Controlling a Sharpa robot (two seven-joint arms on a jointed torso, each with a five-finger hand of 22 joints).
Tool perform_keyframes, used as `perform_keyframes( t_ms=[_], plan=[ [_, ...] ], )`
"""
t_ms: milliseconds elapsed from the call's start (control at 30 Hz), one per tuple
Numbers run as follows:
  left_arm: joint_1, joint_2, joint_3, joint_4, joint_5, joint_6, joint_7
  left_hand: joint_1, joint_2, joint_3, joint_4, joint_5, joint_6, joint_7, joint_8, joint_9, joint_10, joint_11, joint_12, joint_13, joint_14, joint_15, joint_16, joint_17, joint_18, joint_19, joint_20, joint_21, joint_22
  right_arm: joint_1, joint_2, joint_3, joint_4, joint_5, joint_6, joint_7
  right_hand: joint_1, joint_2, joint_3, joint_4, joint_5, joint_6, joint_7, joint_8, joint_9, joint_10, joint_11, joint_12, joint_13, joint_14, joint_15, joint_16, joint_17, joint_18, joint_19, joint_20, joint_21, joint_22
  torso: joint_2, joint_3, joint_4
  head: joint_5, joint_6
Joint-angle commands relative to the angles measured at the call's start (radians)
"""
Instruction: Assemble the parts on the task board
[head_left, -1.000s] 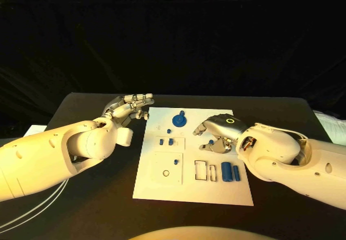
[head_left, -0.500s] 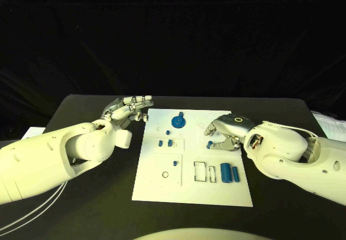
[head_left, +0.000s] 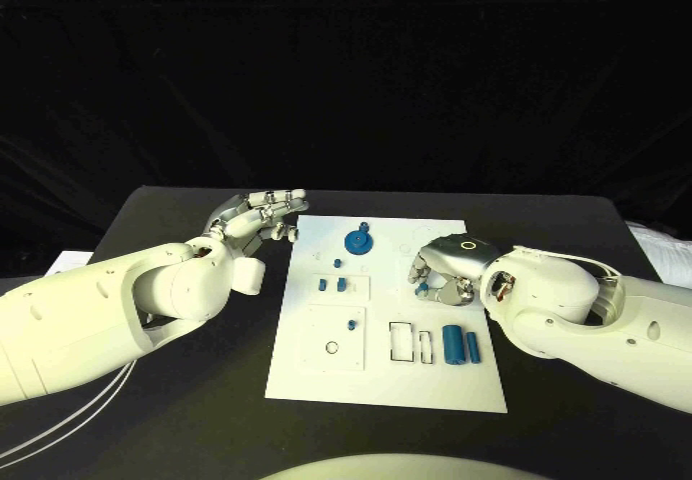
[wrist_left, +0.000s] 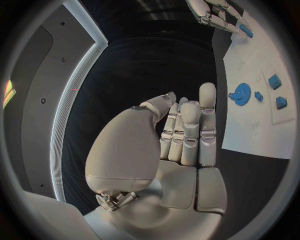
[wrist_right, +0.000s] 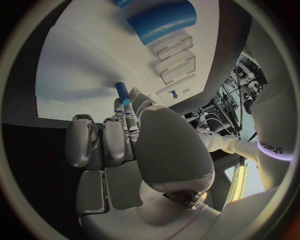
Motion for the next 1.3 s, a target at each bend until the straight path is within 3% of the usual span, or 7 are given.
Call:
perform_keyframes(
  t_ms=[33,367,567,700,933,1300],
  plan=[
    [0.0,0.0,0.0,0.003,0.004,0.019,0.004,-0.003,0.008,-0.003,-0.001,0.0,-0.006,0.0,0.006,-0.001,-0.007,-0.001,0.006,-0.001,-0.009,0.0,-0.003,-0.002,0.016,-0.006,0.0,-0.007,-0.001,-0.005,0.003,-0.003,-0.008,-0.016,0.04,0.012,0.003,0.009,0.012,-0.001,0.0,0.011,0.001,0.004,0.002,0.013,-0.002,-0.001,0.001,0.031,-0.004,0.006,0.003,-0.002,0.007,-0.002,0.007,0.003,-0.001,0.0004,-0.0004,0.0,-0.002],
    [0.0,0.001,0.0,0.002,0.004,0.02,0.001,-0.003,0.008,-0.003,-0.001,0.0,-0.006,0.0,0.006,-0.001,-0.007,-0.001,0.006,-0.001,-0.009,0.0,-0.003,-0.002,0.016,-0.006,0.0,-0.007,-0.001,-0.006,0.007,-0.003,-0.027,-0.034,0.031,0.006,0.012,0.006,0.033,-0.005,-0.001,0.016,0.002,-0.001,0.0,0.019,-0.003,-0.013,-0.001,0.031,-0.008,0.008,0.005,-0.002,0.008,-0.004,0.008,0.004,-0.001,0.0011,-0.0005,-0.001,-0.001],
    [0.0,0.001,0.0,0.001,0.004,0.019,0.0,-0.002,0.009,-0.004,-0.002,0.0,-0.006,0.0,0.006,-0.001,-0.007,-0.001,0.007,-0.001,-0.01,0.0,-0.003,-0.003,0.016,-0.007,0.0,-0.01,-0.003,-0.006,0.007,-0.003,-0.03,-0.037,0.033,0.003,-0.002,-0.023,0.038,0.001,-0.003,0.002,0.007,-0.015,-0.005,0.009,0.002,-0.032,-0.001,0.03,-0.006,0.006,0.001,-0.002,0.007,-0.005,0.007,0.004,0.0,0.0005,-0.0017,-0.002,0.0],
    [0.0,0.001,0.0,0.001,0.004,0.02,-0.001,-0.002,0.009,-0.004,-0.002,0.0,-0.006,0.0,0.006,-0.001,-0.007,-0.001,0.007,-0.001,-0.01,0.0,-0.003,-0.003,0.016,-0.007,0.0,-0.01,-0.003,-0.006,0.007,-0.003,-0.03,-0.036,0.029,0.005,-0.014,-0.041,0.039,0.005,-0.002,-0.016,0.001,-0.018,-0.01,-0.005,0.019,-0.048,-0.001,0.029,0.023,0.004,-0.003,-0.003,0.004,0.013,0.004,0.001,-0.001,0.0005,-0.0015,-0.003,0.0],
    [0.0,0.001,0.0,0.0,0.004,0.02,-0.001,-0.002,0.009,-0.004,-0.002,0.0,-0.006,0.0,0.006,-0.001,-0.007,-0.001,0.007,-0.001,-0.01,0.0,-0.003,-0.003,0.016,-0.007,0.0,-0.01,-0.003,-0.006,0.008,-0.003,-0.029,-0.034,0.02,0.011,-0.014,-0.034,0.048,0.007,-0.002,-0.009,0.003,-0.014,-0.008,0.002,0.023,-0.049,0.0,0.028,0.029,0.005,-0.002,-0.002,0.005,0.021,0.005,0.002,-0.001,0.0004,-0.0005,-0.004,-0.001],
    [0.0,0.0,0.0,0.0,0.004,0.02,-0.003,-0.002,0.009,-0.004,-0.002,0.0,-0.006,0.0,0.006,-0.001,-0.007,-0.001,0.007,-0.001,-0.01,0.0,-0.003,-0.003,0.016,-0.007,0.0,-0.01,-0.003,-0.006,0.011,-0.003,-0.026,-0.019,-0.012,0.025,-0.019,-0.015,0.072,0.016,-0.001,0.018,0.013,-0.007,-0.004,0.044,0.011,-0.04,0.002,0.029,0.022,0.011,0.004,-0.003,0.011,0.022,0.011,0.011,0.0,0.0003,-0.0016,-0.003,-0.001]
  ],
)
